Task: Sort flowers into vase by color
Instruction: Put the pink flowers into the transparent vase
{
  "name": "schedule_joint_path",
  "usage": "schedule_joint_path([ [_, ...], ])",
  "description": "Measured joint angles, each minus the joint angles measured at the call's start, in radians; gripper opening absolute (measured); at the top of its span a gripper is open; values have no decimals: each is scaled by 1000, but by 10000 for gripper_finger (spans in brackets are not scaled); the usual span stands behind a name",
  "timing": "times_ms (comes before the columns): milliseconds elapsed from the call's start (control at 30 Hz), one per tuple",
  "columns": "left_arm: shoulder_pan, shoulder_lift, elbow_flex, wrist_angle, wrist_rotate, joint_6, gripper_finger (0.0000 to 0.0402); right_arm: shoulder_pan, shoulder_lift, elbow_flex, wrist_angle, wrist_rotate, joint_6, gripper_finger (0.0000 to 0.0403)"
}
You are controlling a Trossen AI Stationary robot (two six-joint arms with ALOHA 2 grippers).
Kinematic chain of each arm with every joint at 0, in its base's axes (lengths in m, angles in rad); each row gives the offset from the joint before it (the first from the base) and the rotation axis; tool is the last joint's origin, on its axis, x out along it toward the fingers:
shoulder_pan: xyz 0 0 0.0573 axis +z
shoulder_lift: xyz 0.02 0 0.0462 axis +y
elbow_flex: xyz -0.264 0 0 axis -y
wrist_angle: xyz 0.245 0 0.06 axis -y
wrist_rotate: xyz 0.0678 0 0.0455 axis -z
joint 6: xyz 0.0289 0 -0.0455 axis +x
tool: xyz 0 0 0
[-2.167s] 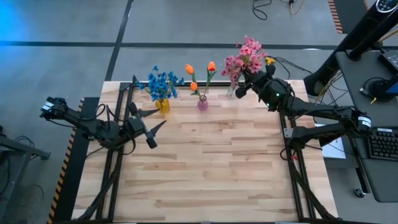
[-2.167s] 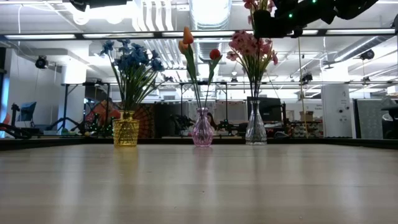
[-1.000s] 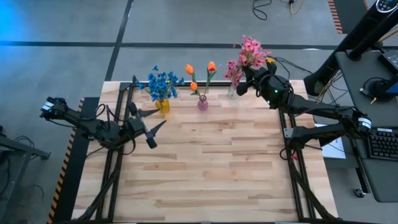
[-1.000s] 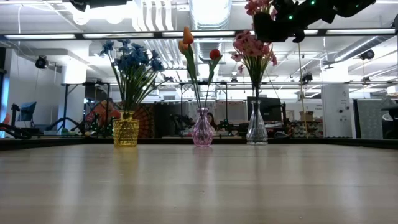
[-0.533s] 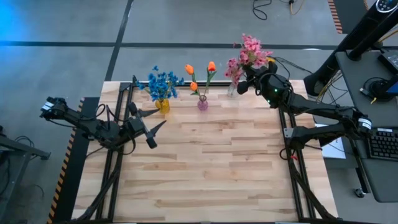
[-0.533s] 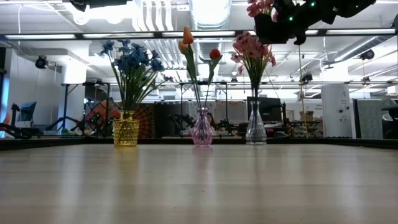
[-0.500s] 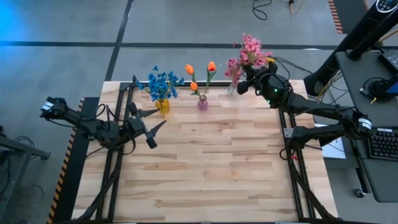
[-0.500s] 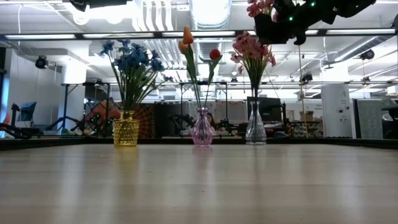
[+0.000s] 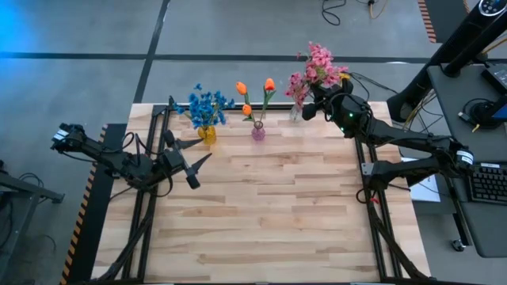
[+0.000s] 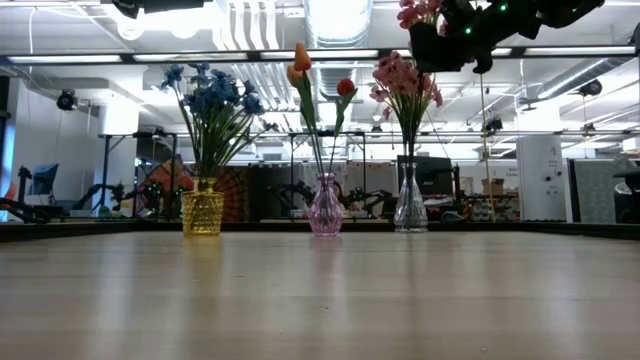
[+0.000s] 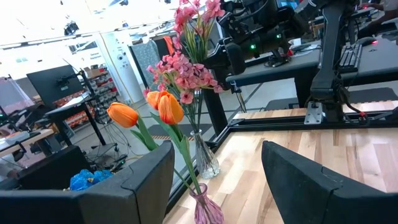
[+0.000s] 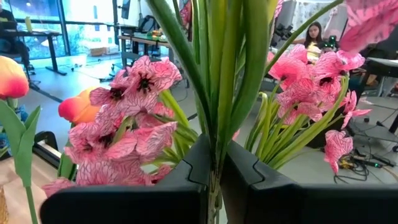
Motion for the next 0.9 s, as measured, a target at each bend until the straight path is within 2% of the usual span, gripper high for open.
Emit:
schedule_joint_path([
  [367, 0, 0, 0, 0, 0, 0, 224, 0, 0, 0, -11, 0, 0, 18],
  [900, 0, 0, 0, 0, 0, 0, 224, 0, -11, -5, -77, 1, 56, 153],
])
